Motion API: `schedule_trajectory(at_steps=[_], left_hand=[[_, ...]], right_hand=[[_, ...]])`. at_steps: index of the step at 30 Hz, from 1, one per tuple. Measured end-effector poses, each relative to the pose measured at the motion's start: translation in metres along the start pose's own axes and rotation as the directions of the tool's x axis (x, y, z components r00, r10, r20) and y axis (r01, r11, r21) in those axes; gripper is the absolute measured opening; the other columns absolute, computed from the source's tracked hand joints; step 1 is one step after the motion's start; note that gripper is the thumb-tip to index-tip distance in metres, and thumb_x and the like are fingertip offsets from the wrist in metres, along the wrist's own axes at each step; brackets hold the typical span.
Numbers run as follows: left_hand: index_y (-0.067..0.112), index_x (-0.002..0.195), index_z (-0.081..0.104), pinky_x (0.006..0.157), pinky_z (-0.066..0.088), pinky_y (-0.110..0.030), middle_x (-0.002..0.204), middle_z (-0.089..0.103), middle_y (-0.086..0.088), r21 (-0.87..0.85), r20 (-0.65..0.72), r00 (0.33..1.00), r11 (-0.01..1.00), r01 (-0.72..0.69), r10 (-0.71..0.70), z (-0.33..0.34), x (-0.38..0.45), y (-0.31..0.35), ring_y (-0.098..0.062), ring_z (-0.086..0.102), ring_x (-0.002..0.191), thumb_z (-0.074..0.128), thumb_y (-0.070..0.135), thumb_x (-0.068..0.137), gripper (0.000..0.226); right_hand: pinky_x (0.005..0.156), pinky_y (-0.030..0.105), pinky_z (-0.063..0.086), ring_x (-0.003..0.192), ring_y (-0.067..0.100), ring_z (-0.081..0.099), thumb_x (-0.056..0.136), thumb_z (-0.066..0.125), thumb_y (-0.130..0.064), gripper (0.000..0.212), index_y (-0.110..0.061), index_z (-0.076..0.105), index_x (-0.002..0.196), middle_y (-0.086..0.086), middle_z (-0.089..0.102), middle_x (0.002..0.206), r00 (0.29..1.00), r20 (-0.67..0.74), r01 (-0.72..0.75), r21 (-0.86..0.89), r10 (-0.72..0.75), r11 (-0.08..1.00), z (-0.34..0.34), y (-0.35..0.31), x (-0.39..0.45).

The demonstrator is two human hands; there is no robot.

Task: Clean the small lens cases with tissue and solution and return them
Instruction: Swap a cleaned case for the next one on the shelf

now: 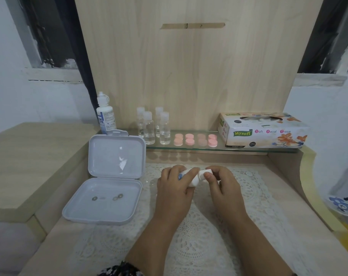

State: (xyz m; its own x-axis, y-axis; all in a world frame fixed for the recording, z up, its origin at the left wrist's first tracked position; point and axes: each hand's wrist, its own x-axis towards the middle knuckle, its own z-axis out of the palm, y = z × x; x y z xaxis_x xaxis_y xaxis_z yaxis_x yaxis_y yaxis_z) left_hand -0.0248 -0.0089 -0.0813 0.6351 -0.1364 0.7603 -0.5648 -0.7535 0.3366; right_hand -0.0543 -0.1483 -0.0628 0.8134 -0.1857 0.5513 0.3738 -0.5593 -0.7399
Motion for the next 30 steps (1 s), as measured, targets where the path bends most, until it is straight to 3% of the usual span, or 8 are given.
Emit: schedule_trajectory(at_steps=[6,8,11,14,18,24,30], left_hand=[[0.038,0.116,0.054,0.069,0.049,-0.039,0.107,0.058,0.004,0.009,-0.006,1.000,1.000,0.023,-0.023,0.002,0.001,-0.004,-0.016,0.041,0.097,0.082,0.011,0.065,0.064],[0.037,0.116,0.057,0.070,0.049,-0.040,0.108,0.058,0.003,0.016,-0.009,0.999,0.999,0.038,-0.038,0.002,0.001,-0.006,-0.016,0.041,0.097,0.082,0.011,0.065,0.062],[0.038,0.116,0.057,0.071,0.049,-0.038,0.108,0.058,0.004,0.021,-0.009,0.999,0.999,0.040,-0.040,0.001,0.000,-0.006,-0.015,0.041,0.099,0.081,0.010,0.066,0.062],[0.040,0.117,0.053,0.072,0.048,-0.037,0.109,0.058,0.005,0.020,0.006,1.000,1.000,0.018,-0.018,0.000,0.000,-0.004,-0.015,0.041,0.100,0.081,0.011,0.066,0.065],[0.040,0.117,0.052,0.070,0.046,-0.035,0.109,0.058,0.005,0.037,0.010,1.000,0.999,0.016,-0.017,0.000,0.000,-0.004,-0.015,0.041,0.099,0.082,0.011,0.066,0.065],[0.038,0.116,0.055,0.070,0.046,-0.036,0.110,0.058,0.003,0.013,0.000,1.000,1.000,0.024,-0.024,0.001,0.000,-0.005,-0.016,0.042,0.099,0.082,0.010,0.066,0.063],[0.040,0.116,0.051,0.069,0.049,-0.039,0.109,0.059,0.004,0.015,0.016,1.000,1.000,0.014,-0.014,0.000,0.000,-0.003,-0.017,0.043,0.098,0.082,0.011,0.066,0.065]], right_hand=[[0.083,0.005,0.039,0.102,-0.005,0.054,0.095,0.053,-0.009,0.023,-0.018,0.062,0.114,-0.018,0.059,0.108,0.985,0.026,0.170,0.009,-0.171,0.985,0.002,0.005,0.002],[0.081,0.006,0.041,0.102,-0.003,0.056,0.095,0.057,-0.009,0.032,-0.026,0.057,0.121,-0.018,0.060,0.113,0.997,0.062,0.047,0.136,-0.056,0.990,0.001,0.000,0.001],[0.074,0.012,0.044,0.090,-0.001,0.059,0.091,0.065,-0.017,0.026,-0.033,0.060,0.111,-0.015,0.064,0.103,0.991,0.085,-0.119,0.233,0.102,0.965,-0.001,-0.005,0.000],[0.071,0.016,0.044,0.085,0.000,0.058,0.092,0.063,-0.021,0.016,-0.037,0.062,0.094,-0.012,0.065,0.094,0.993,0.062,-0.105,0.165,0.096,0.981,-0.002,-0.004,0.001],[0.074,0.005,0.040,0.090,-0.004,0.056,0.093,0.062,-0.013,0.028,-0.039,0.057,0.100,-0.018,0.061,0.099,0.999,0.053,-0.002,0.102,-0.004,0.995,-0.002,-0.003,0.001],[0.075,0.006,0.041,0.097,-0.004,0.055,0.091,0.065,-0.011,0.035,-0.030,0.058,0.118,-0.017,0.059,0.106,0.998,0.064,0.010,0.134,-0.019,0.991,-0.001,-0.004,-0.001],[0.076,0.004,0.040,0.094,-0.003,0.057,0.092,0.062,-0.008,0.029,-0.033,0.060,0.107,-0.022,0.061,0.103,0.998,0.033,0.044,0.099,-0.048,0.994,-0.002,-0.003,-0.001]])
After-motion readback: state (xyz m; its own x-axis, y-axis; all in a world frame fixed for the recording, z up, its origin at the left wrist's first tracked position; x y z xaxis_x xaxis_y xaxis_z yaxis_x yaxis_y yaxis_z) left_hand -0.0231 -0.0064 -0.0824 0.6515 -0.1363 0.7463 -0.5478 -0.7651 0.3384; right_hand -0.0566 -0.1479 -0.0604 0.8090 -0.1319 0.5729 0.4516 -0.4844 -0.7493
